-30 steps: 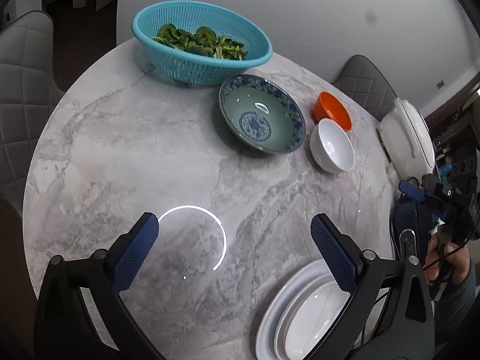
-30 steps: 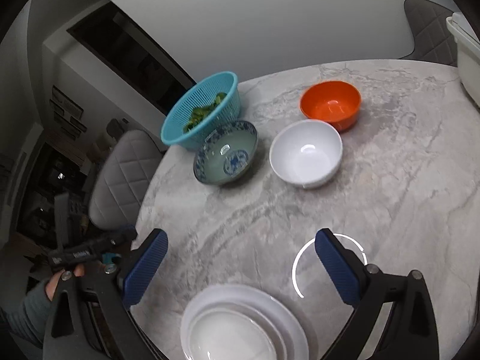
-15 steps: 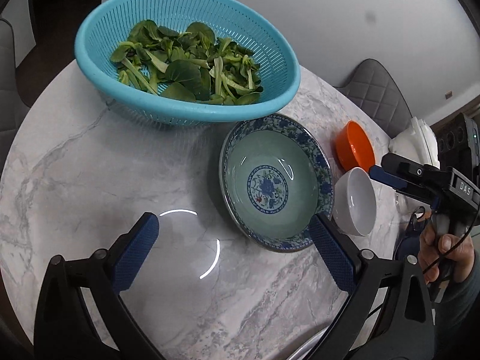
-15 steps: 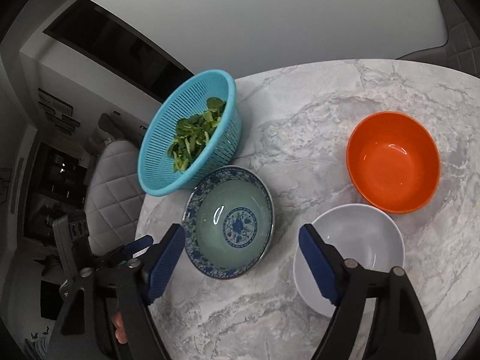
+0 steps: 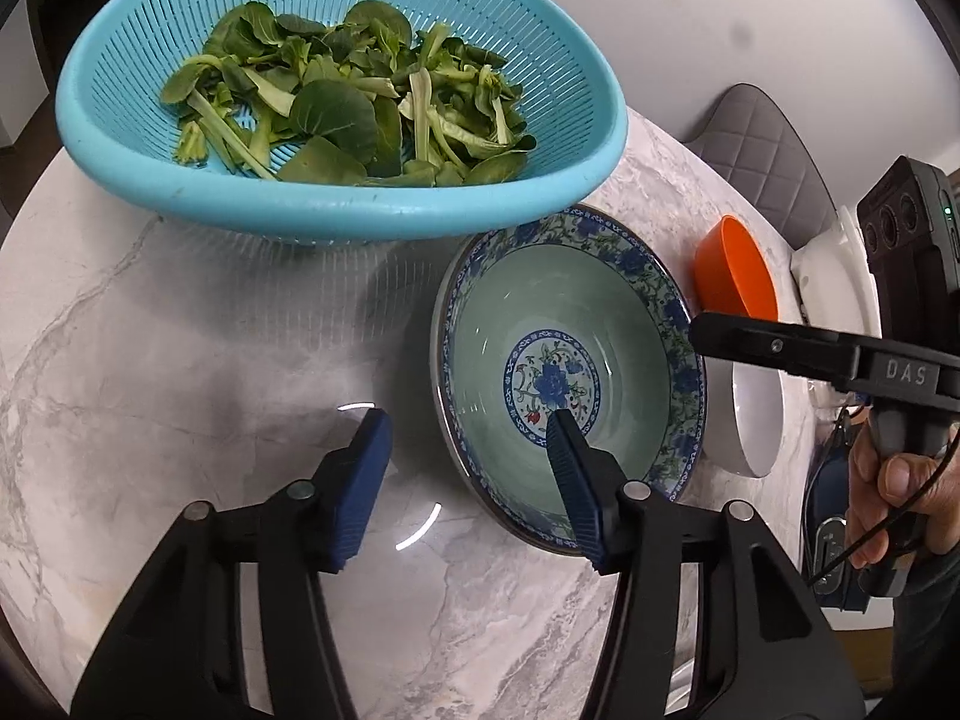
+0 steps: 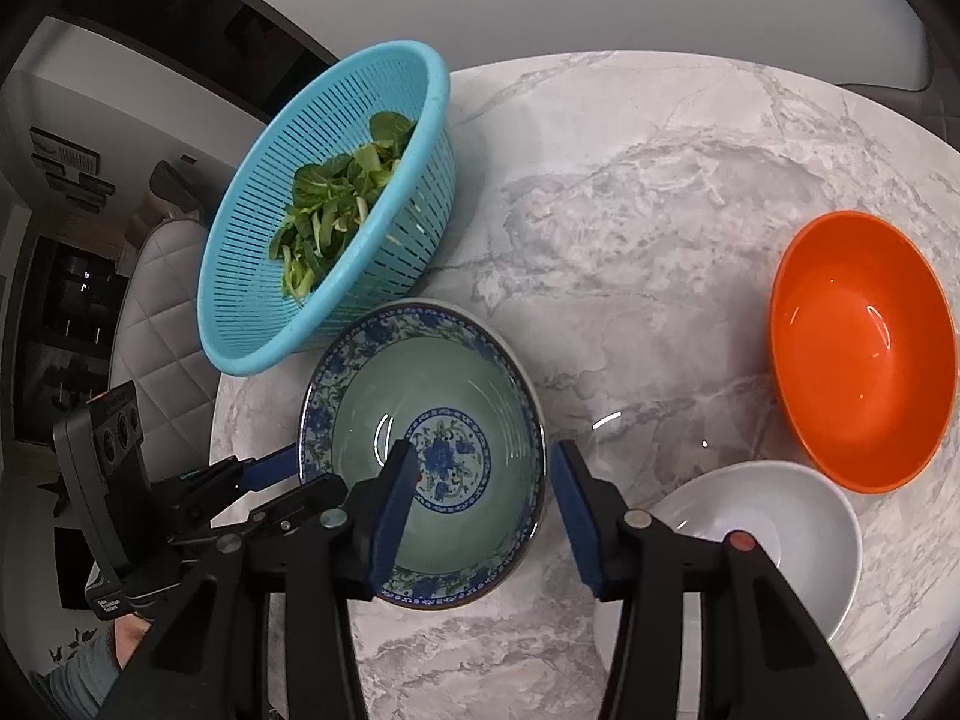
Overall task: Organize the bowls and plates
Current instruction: 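Move both grippers to the blue-and-green patterned bowl and close on its rim, then lift the patterned bowl with both grippers and carry it beside the plate stack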
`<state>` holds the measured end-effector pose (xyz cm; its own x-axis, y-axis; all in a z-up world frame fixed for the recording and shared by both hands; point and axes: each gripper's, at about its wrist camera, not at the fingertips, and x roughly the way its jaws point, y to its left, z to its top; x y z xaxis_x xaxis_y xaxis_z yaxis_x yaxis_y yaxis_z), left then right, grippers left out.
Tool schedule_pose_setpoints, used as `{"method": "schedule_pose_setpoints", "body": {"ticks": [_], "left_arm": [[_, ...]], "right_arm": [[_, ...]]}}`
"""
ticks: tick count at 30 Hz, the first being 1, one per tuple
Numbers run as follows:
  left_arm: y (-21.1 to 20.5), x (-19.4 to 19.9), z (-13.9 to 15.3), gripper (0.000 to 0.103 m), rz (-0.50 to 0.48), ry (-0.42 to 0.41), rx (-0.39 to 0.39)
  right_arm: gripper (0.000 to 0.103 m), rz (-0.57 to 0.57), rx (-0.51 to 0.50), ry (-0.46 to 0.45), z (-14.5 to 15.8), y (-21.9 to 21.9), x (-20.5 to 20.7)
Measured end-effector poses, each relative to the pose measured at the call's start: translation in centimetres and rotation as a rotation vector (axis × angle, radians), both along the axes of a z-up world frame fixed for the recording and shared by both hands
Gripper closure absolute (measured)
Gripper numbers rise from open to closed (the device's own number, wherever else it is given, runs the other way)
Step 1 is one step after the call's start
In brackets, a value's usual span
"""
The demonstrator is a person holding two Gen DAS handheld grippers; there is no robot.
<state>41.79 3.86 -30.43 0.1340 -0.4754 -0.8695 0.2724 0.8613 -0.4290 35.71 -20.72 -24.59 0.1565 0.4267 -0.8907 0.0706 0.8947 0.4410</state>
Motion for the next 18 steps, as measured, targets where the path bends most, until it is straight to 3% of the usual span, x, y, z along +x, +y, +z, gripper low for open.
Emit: {"method": "schedule_pose_setpoints", "body": {"ticks": [4, 8, 12, 16, 18], "left_arm": [[-0.4, 0.5, -1.0, 0.080, -0.006, 0.027, -0.006], [-1.2, 0.8, -1.9, 0.088, -0.025, 0.047, -0.001], [-1.7, 1.2, -2.5, 0.090, -0.018, 0.057, -0.015], [-1.6, 1.0, -2.7, 0.092, -0.016, 0.059, -0.016], [-1.8, 1.2, -2.7, 0.092, -0.015, 0.058, -0.018]], "right_arm": [[0.057, 0.009, -0.013, 0.034, -1.0, 0.3, 0.2], [0.057, 0.030, -0.039, 0.063, -1.7, 0.8, 0.4], [0.065, 0.043, -0.058, 0.080, -2.1, 1.1, 0.6], [0.087, 0.025, -0.065, 0.098, -2.7, 0.7, 0.6], [0.092, 0.017, -0.064, 0.103, -2.9, 0.4, 0.5]]}}
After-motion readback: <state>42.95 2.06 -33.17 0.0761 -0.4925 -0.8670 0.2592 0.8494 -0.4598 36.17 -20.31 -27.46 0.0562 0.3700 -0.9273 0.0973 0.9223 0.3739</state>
